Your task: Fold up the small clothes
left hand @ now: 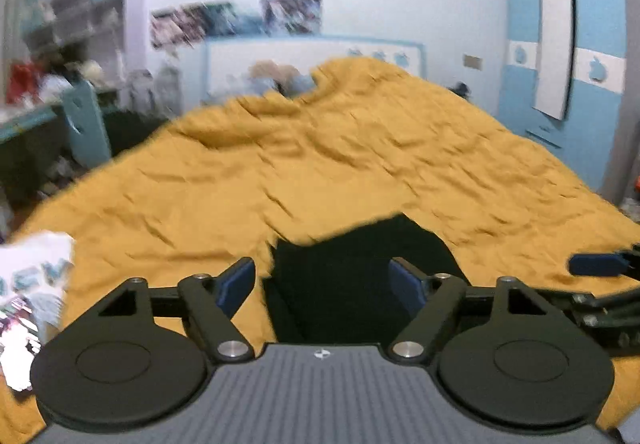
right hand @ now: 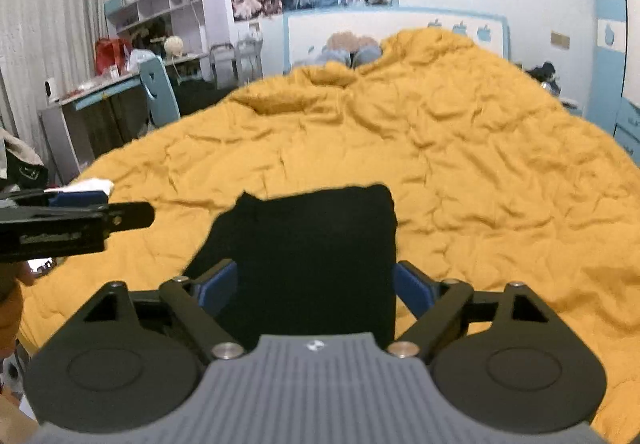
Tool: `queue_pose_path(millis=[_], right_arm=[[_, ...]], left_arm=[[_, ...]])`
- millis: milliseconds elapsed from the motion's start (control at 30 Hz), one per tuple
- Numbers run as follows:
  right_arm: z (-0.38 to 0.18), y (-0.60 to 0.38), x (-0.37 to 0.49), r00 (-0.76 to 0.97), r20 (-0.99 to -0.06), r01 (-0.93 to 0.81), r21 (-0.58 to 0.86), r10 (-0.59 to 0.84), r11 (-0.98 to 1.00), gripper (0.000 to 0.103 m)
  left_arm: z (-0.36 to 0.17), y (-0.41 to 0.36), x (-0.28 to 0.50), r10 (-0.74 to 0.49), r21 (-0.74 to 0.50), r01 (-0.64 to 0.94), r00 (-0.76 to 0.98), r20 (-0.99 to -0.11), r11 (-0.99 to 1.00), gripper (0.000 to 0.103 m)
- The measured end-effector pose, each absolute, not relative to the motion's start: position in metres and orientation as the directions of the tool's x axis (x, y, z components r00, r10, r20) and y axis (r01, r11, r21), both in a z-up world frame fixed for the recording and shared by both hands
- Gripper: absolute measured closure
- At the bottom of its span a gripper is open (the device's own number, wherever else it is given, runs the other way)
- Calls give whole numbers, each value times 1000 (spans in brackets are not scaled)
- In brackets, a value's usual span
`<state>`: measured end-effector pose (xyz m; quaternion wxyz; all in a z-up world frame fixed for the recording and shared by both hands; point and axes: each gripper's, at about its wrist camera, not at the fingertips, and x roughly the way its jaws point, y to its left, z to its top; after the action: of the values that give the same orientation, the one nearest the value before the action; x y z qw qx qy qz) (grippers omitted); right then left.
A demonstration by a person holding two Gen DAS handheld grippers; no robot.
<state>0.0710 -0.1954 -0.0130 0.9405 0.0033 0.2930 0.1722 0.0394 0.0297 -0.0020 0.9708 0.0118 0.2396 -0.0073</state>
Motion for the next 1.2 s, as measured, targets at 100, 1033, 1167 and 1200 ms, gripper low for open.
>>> queue_pose_path(millis=[100,1033,1167,1200], right_arm=[[-11,-194,66,766,-560,-307,115,317,945,21],[-51,-192,46,654,-699,-260,151,289,954,21],[-51,-192,47,654,-699,-259,150,288,954,21],[-51,-192,47,655,-699,-259,150,288,954,21]], left_arm=[[2,16,31,94,89,-63,909,-407,994,5],[-43,4,19,41,56,-4,725,-687,998,5],[-43,3,18,40,55,-3,723,-689,998,5],[-43,3,18,40,55,-4,724,-689,998,5]])
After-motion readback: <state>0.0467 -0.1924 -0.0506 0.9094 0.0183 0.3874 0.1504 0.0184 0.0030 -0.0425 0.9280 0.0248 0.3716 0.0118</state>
